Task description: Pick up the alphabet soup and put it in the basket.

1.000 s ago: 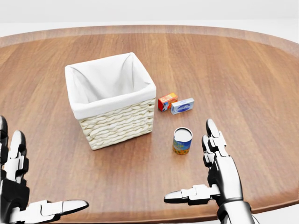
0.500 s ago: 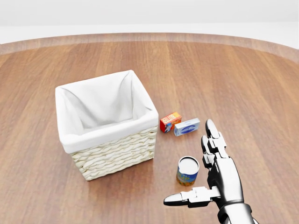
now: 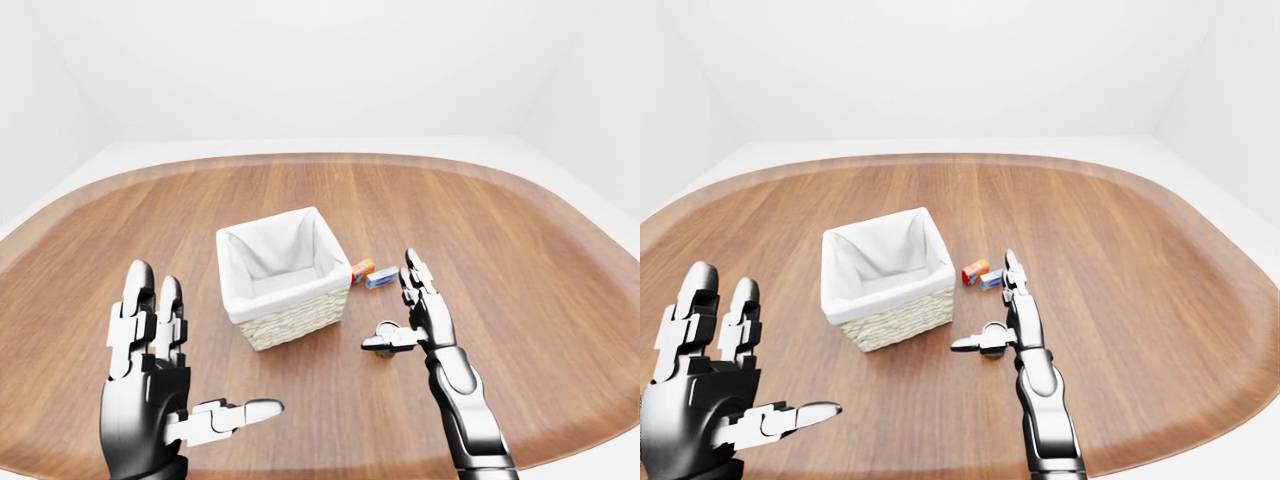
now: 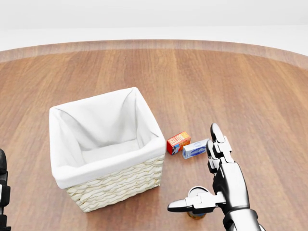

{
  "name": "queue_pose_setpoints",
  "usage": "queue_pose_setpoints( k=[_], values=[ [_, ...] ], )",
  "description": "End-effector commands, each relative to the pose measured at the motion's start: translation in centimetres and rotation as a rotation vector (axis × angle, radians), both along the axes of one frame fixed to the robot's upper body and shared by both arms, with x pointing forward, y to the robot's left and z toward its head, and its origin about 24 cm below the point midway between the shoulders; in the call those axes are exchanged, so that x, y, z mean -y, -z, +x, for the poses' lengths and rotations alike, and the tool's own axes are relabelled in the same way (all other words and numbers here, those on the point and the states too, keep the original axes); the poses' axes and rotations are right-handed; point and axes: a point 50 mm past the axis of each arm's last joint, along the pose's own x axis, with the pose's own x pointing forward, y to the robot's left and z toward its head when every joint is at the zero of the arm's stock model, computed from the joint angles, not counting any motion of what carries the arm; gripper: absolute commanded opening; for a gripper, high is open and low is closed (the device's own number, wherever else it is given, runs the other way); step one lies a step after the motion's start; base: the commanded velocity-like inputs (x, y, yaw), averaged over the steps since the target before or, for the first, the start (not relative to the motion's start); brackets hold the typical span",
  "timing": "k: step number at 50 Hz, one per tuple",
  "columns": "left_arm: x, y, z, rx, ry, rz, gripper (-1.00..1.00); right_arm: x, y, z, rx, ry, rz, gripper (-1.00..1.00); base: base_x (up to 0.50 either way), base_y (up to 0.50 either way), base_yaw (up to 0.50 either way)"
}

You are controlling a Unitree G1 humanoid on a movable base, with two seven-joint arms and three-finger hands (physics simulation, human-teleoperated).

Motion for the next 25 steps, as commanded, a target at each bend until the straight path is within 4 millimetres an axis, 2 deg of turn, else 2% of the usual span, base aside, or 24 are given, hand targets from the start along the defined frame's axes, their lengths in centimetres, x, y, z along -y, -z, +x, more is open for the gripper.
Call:
queue_pose_setpoints(
  k=[1, 11, 25],
  values=[
    [0.2, 0.2, -0.1, -0.017, 0.011, 0.005, 1.0, 0.1, 0.1, 0.1, 0.006, 0.012, -0.01, 1.0, 0.0, 0.0, 0.0],
    [0.1, 0.0, -0.2, -0.009, 0.011, 0.004, 1.0, 0.3, 0.7, 1.3, 0.001, 0.036, -0.03, 1.0, 0.0, 0.0, 0.0],
    [0.0, -0.1, -0.3, -0.007, 0.009, 0.001, 1.0, 1.0, 2.0, 1.3, -0.028, 0.075, -0.056, 1.0, 0.0, 0.0, 0.0]
  ],
)
